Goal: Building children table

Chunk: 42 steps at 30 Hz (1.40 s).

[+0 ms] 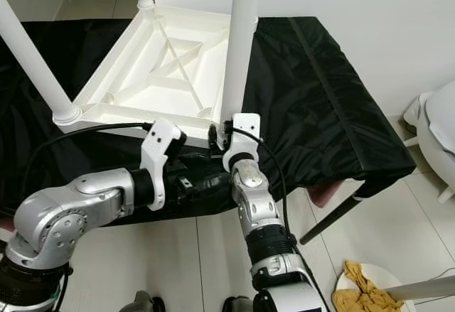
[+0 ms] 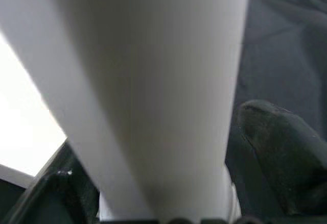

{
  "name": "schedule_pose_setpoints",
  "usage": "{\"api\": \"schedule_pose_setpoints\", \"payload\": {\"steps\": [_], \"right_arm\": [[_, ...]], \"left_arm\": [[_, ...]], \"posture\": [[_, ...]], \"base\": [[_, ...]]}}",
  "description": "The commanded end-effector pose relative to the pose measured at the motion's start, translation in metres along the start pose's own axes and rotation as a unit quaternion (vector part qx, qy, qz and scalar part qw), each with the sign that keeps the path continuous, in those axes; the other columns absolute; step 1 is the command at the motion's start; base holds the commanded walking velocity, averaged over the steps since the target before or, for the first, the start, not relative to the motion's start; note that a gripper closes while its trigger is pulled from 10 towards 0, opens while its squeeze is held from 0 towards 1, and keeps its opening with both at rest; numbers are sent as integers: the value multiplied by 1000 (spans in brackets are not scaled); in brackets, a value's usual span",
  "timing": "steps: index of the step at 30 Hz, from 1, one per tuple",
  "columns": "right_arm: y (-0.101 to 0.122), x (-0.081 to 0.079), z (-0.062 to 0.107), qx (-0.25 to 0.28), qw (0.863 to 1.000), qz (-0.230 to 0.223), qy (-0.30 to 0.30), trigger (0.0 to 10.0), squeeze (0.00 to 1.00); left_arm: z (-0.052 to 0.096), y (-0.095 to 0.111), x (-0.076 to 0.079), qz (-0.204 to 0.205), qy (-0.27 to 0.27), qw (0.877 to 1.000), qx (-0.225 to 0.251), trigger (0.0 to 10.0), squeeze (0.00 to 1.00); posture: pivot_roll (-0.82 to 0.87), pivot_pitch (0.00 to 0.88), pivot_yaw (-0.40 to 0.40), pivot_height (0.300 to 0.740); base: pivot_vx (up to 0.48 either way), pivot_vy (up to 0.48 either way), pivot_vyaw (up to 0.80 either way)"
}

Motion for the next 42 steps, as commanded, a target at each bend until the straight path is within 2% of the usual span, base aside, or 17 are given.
{"api": "schedule_pose_setpoints", "payload": {"steps": [1,2,5,8,10,12,15,17,23,25,28,31,34,39,40,42], "right_arm": [[5,6,0,14,1000,-8,-2,10000,569],[7,8,-1,19,1000,-11,11,10000,0],[12,19,-4,34,999,3,27,10000,0],[14,22,-5,41,998,6,47,10000,0],[18,29,-7,56,993,19,103,10000,0],[19,31,-7,60,990,22,124,10000,0],[13,34,-5,57,974,62,211,10000,0],[8,33,-2,49,962,67,259,10000,0],[-3,35,3,22,942,82,324,10000,0],[-5,36,3,15,940,83,331,10000,0],[-5,33,5,13,929,89,360,10000,0],[-5,33,3,14,925,97,367,10000,0],[-3,37,-5,15,932,114,345,10000,0],[-3,37,-7,14,934,111,338,10000,0],[-4,37,-7,10,934,112,340,6902,0],[-5,37,-7,7,933,114,342,6902,0]], "left_arm": [[1,-2,1,-3,0,1000,-5,10000,0],[1,-2,1,-3,1,1000,-5,10000,0],[2,-3,0,-3,2,1000,-5,10000,0],[2,-3,0,-3,2,1000,-5,10000,0],[2,-2,-1,-5,3,1000,-6,10000,0],[2,-2,-1,-6,4,1000,-6,10000,0],[2,0,-2,-11,3,1000,-6,10000,0],[1,1,-2,-14,2,1000,-5,10000,0],[1,2,-2,-16,1,1000,-5,10000,0],[1,2,-2,-17,1,1000,-5,10000,0],[2,3,-2,-18,0,1000,-6,10000,0],[2,3,-1,-20,-1,1000,-7,10000,0],[3,3,-1,-21,-2,1000,-9,10000,0],[2,3,-1,-21,-2,1000,-9,10000,0],[3,3,-1,-22,-2,1000,-9,10000,0],[3,3,-1,-22,-2,1000,-9,10000,0]], "posture": [[-13,115,-7,740],[-11,115,-7,740],[-10,111,-8,740],[-6,108,-9,740],[-6,97,-7,740],[-6,97,-7,740],[-6,82,-5,740],[-4,75,-4,740],[2,65,3,740],[2,65,3,740],[9,61,13,740],[10,60,13,740],[12,60,16,740],[13,59,17,740],[14,60,18,740],[14,60,18,740]], "base": [[0,0,0],[0,0,0],[0,0,0],[0,0,0],[0,0,0],[0,0,0],[0,0,0],[0,0,0],[0,0,0],[0,0,0],[0,0,0],[0,0,0],[0,0,0],[0,0,0],[0,0,0],[0,0,0]]}}
Point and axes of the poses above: a point about 5 cm out from each wrist's last joint towards the gripper, its own z axis pointing back from the gripper into the wrist, its own y axis along the axis of the wrist's last joint, x = y × z, the point moved 5 cm from there along -z, pointing out of the wrist towards the gripper, and after that the axes turned 12 degrees about z, right-handed, at the moved point
